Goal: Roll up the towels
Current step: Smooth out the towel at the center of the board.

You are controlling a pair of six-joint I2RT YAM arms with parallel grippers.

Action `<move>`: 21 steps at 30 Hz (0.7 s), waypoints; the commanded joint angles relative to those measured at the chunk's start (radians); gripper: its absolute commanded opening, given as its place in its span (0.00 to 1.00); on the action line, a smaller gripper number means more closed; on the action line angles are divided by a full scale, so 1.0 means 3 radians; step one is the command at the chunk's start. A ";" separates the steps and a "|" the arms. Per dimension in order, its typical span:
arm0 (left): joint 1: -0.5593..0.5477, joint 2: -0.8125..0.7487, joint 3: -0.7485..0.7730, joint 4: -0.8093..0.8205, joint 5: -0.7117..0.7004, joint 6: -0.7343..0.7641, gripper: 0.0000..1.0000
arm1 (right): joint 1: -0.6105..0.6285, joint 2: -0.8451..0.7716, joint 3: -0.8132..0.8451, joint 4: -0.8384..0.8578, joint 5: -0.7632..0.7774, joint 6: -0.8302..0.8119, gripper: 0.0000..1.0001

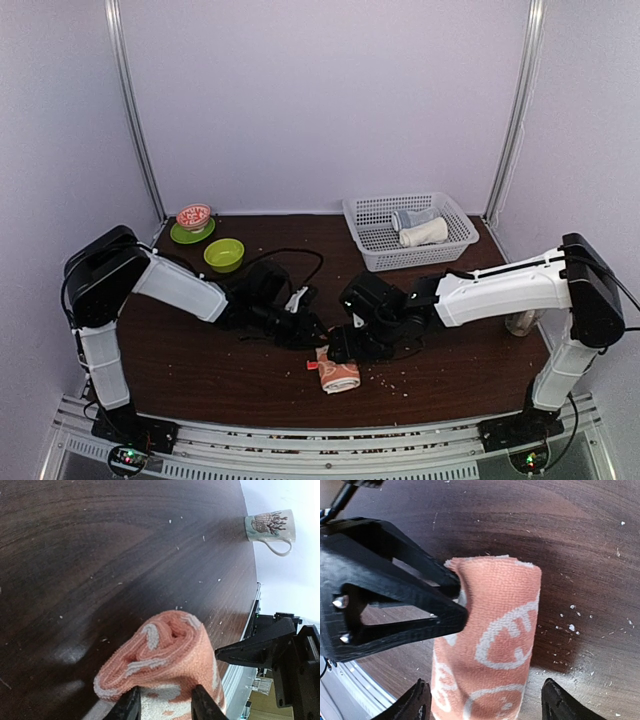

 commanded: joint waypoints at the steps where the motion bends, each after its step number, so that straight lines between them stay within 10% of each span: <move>1: 0.0007 -0.0124 0.0039 -0.0333 -0.0132 0.0062 0.38 | 0.0006 0.0079 -0.0011 -0.0062 0.0124 -0.0015 0.75; 21: 0.0006 -0.0462 0.0107 -0.0544 -0.0184 0.0116 0.45 | -0.0112 -0.0007 -0.0255 0.0112 0.0130 -0.0023 0.64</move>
